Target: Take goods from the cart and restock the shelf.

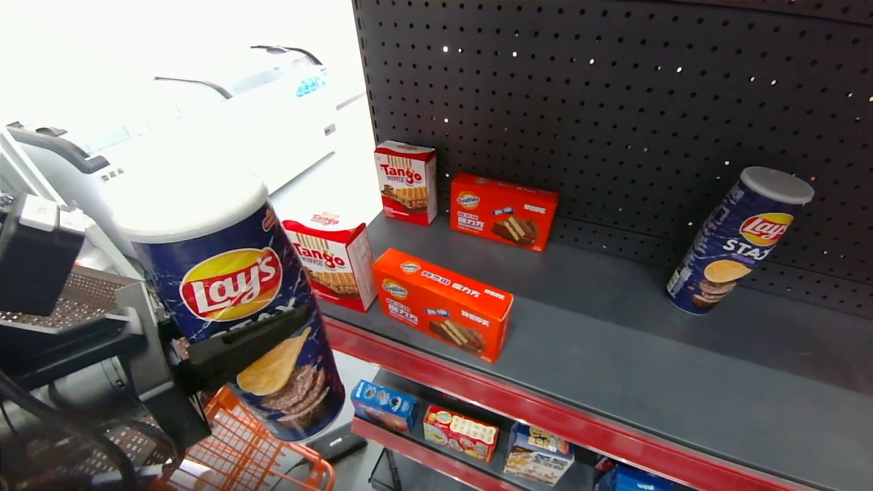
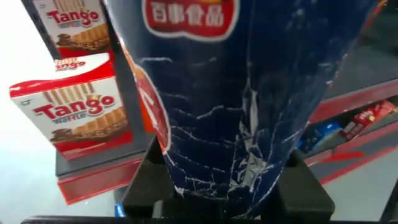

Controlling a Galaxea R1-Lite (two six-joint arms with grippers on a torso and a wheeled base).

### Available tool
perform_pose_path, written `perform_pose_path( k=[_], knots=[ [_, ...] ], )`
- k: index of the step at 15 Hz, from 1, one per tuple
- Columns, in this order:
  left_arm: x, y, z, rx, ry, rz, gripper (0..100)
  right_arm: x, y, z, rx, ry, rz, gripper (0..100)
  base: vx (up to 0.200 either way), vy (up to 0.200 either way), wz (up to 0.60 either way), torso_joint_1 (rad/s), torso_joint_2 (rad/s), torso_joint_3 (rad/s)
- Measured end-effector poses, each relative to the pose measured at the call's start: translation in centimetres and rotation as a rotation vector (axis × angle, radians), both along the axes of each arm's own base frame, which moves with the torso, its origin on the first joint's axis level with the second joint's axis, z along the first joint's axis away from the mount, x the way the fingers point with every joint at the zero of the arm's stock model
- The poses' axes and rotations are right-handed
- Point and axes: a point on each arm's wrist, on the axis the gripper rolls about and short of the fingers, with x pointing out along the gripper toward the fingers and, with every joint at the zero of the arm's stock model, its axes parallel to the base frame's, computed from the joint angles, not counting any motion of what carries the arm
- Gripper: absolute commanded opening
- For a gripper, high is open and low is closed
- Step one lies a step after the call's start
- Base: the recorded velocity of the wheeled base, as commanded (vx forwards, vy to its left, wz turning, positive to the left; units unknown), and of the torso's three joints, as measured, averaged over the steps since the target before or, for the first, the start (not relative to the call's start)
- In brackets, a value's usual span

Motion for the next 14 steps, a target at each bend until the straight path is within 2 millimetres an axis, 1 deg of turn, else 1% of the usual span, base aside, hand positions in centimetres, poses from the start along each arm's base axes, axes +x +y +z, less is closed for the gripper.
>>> perform_pose_path(
  k=[3,8,10,14],
  knots=[
    [-0.3,-1.7,-0.3,0.007,0.016,-0.103,0,0.0,0.0,0.0,-0.001,0.000,0.000,100,0.000,0.000,0.00,0.000,0.00,0.000],
    [-0.2,-3.2,-0.1,0.001,0.003,-0.228,0,0.0,0.0,0.0,-0.006,0.000,0.001,100,0.000,0.000,0.00,0.000,0.00,0.000],
    [-0.5,-3.9,-0.3,0.005,0.009,-0.297,0,0.0,0.0,0.0,-0.005,0.001,0.003,100,0.000,0.000,0.00,0.000,0.00,0.000],
    [-0.2,-4.5,-0.5,0.006,0.008,-0.330,0,0.0,0.0,0.0,-0.006,0.000,0.003,100,0.000,0.000,-0.60,0.000,0.00,0.002]
  ],
)
